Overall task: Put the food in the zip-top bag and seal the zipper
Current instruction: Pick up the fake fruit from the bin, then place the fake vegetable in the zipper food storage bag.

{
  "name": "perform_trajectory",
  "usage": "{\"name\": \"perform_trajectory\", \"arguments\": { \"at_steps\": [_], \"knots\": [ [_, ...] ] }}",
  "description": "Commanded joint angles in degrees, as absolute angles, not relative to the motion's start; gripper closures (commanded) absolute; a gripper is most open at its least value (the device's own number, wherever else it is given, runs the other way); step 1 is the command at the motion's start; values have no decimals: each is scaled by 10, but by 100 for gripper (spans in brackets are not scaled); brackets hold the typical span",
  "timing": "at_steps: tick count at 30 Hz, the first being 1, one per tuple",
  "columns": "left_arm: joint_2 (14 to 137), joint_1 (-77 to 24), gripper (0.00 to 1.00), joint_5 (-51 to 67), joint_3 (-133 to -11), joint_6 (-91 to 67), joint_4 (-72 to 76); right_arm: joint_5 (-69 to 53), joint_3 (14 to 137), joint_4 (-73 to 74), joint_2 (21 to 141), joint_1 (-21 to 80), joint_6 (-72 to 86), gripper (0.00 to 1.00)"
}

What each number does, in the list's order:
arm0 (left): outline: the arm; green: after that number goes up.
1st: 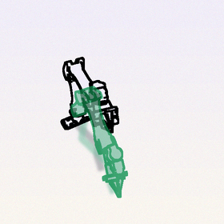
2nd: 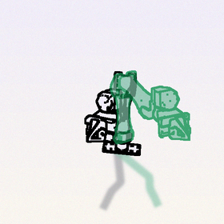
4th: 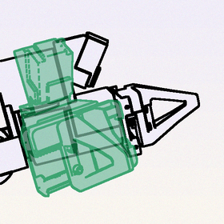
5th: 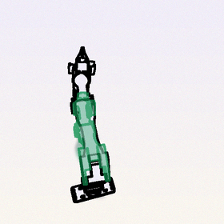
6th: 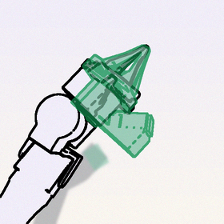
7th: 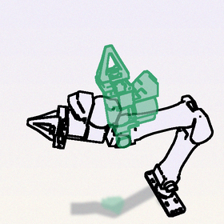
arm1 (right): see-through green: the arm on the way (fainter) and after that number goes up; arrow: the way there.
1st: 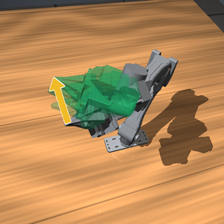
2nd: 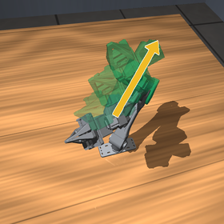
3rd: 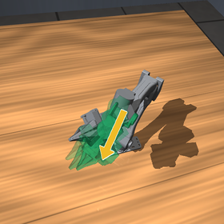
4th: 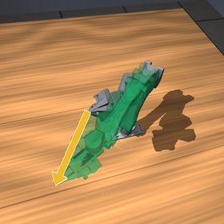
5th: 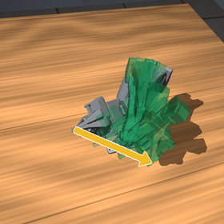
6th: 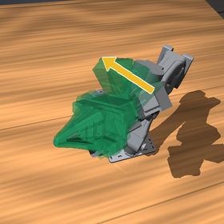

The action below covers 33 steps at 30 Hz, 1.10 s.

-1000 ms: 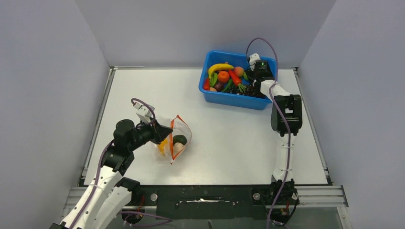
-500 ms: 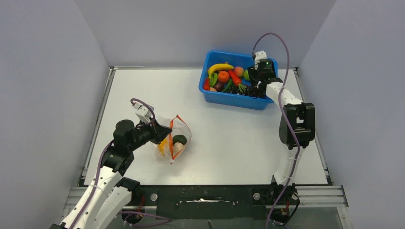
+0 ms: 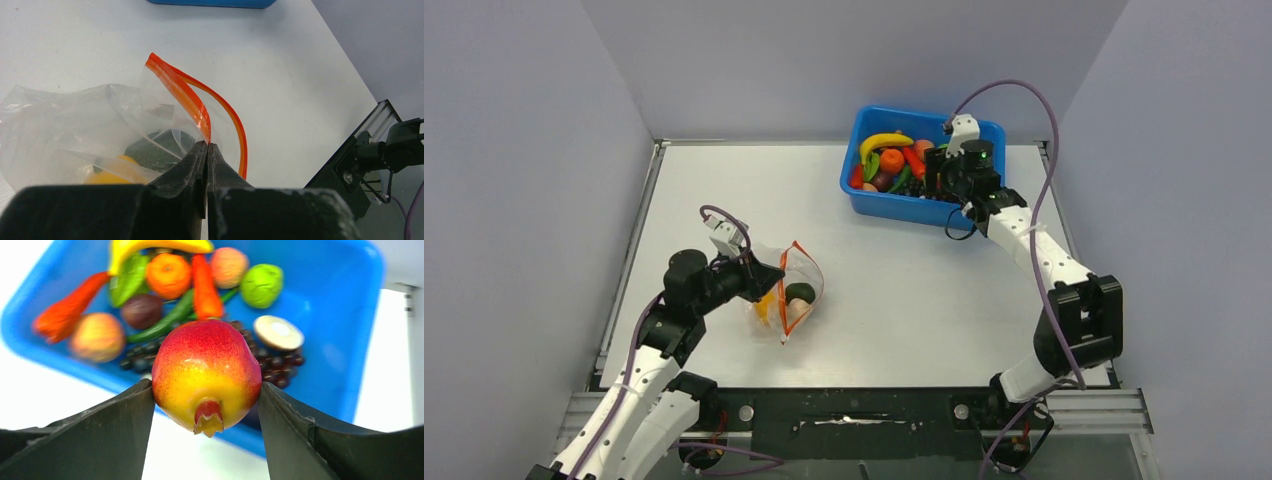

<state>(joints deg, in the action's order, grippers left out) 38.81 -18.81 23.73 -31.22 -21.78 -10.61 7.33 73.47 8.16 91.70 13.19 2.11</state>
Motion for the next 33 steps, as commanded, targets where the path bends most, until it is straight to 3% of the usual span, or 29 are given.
{"name": "perform_trajectory", "arguments": {
  "at_steps": [1,21,33],
  "knots": [
    [387,-190,100,230,-323,-210,-97,-7,668,14,837,170,103,56],
    [373,-190,100,218,-336,-237,-58,-228,540,-46,656,336,207,55],
    [388,-190,100,237,-391,-259,-18,-237,548,-95,708,431,250,54]
  ]
}}
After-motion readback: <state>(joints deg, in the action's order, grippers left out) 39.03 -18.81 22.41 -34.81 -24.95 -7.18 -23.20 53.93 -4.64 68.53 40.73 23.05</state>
